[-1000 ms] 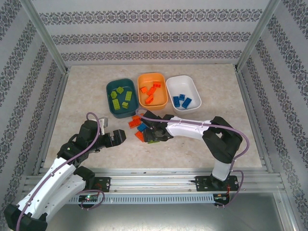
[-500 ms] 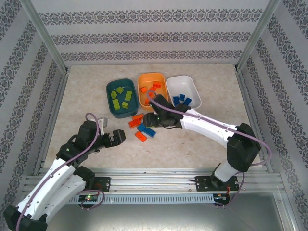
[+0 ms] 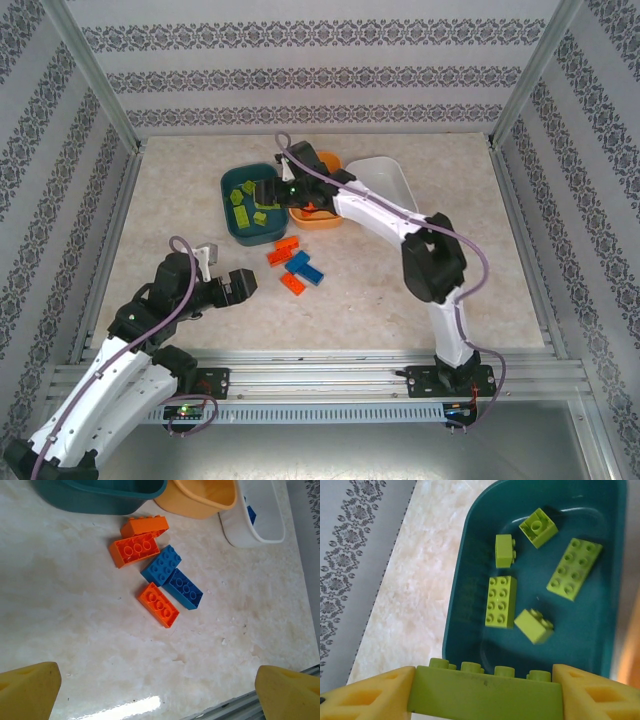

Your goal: Sort the legos into containers by color

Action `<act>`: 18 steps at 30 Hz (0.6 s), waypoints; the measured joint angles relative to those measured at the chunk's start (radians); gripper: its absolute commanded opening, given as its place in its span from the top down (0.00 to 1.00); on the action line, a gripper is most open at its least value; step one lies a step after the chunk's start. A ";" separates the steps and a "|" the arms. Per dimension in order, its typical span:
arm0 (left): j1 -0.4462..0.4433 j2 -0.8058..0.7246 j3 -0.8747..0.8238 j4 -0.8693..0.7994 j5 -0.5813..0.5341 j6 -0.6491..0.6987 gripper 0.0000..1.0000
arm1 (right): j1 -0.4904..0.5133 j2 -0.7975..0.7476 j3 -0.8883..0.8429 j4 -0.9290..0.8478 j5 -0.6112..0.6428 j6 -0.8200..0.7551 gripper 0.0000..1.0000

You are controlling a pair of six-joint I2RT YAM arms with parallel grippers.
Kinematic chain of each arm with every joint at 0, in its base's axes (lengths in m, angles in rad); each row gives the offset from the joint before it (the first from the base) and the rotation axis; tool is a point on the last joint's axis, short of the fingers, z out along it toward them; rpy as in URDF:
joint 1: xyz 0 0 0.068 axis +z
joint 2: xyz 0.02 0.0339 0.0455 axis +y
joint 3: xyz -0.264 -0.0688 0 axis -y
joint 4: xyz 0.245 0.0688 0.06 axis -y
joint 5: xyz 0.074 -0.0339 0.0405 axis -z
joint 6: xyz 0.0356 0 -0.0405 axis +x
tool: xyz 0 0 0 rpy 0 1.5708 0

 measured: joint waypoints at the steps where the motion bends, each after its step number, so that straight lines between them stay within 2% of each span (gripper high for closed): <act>1: 0.000 0.000 0.010 -0.005 0.000 0.001 0.00 | -0.002 0.043 0.044 0.009 -0.007 -0.002 0.36; 6: 0.001 0.001 0.027 -0.021 0.000 0.008 0.00 | -0.002 0.194 0.232 -0.006 -0.037 -0.004 0.28; 9: 0.004 0.003 0.028 -0.035 0.001 0.011 0.00 | -0.006 0.308 0.436 -0.052 -0.051 -0.005 0.20; 12: 0.006 0.002 0.028 -0.042 0.000 0.011 0.00 | -0.006 0.369 0.581 -0.103 -0.055 -0.011 0.17; 18: 0.006 -0.005 0.032 -0.057 0.000 0.012 0.00 | -0.013 0.345 0.624 -0.145 -0.058 -0.020 0.14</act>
